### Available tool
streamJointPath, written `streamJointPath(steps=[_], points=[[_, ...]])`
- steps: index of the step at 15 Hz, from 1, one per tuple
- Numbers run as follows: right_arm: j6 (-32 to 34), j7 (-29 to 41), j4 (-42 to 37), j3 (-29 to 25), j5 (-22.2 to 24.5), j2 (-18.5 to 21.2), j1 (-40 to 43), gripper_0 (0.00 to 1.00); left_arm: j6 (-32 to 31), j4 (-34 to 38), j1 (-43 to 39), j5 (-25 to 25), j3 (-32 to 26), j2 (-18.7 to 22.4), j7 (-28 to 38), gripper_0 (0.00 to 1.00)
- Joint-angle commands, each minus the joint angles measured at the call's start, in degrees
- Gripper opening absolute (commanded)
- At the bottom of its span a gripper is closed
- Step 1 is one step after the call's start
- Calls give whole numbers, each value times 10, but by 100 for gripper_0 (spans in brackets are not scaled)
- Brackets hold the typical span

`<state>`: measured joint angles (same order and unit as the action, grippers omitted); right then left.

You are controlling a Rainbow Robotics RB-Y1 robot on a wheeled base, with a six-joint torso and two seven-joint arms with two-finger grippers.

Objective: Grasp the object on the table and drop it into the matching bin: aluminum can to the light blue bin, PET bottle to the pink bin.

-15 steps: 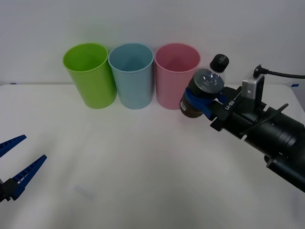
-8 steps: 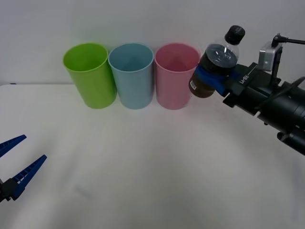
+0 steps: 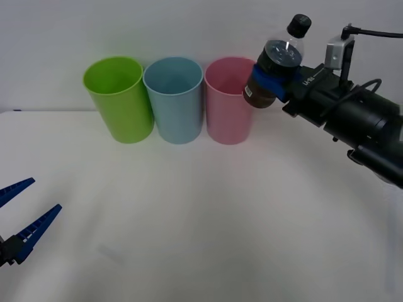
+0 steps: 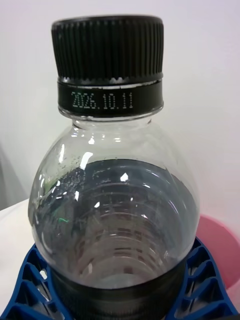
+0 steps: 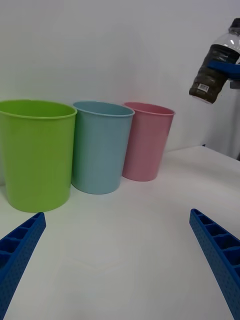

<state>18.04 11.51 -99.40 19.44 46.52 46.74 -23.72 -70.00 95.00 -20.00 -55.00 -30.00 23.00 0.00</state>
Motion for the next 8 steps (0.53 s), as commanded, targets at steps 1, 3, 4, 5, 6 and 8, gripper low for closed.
streamJointPath(steps=[1,3,4,5,6,8], points=[[7,0,41,11,8,-21,-39,0,0,0,0,0,0,0,0,100],[11,0,76,18,19,-37,-68,0,0,0,0,0,0,0,0,100],[11,0,90,22,19,-43,-77,0,0,0,0,0,0,0,0,100],[11,1,107,25,23,-52,-91,0,0,0,0,0,0,0,0,100],[11,0,126,27,30,-61,-104,0,0,0,0,0,0,0,0,100],[12,2,160,28,48,-83,-127,0,0,0,0,0,0,0,0,100]])
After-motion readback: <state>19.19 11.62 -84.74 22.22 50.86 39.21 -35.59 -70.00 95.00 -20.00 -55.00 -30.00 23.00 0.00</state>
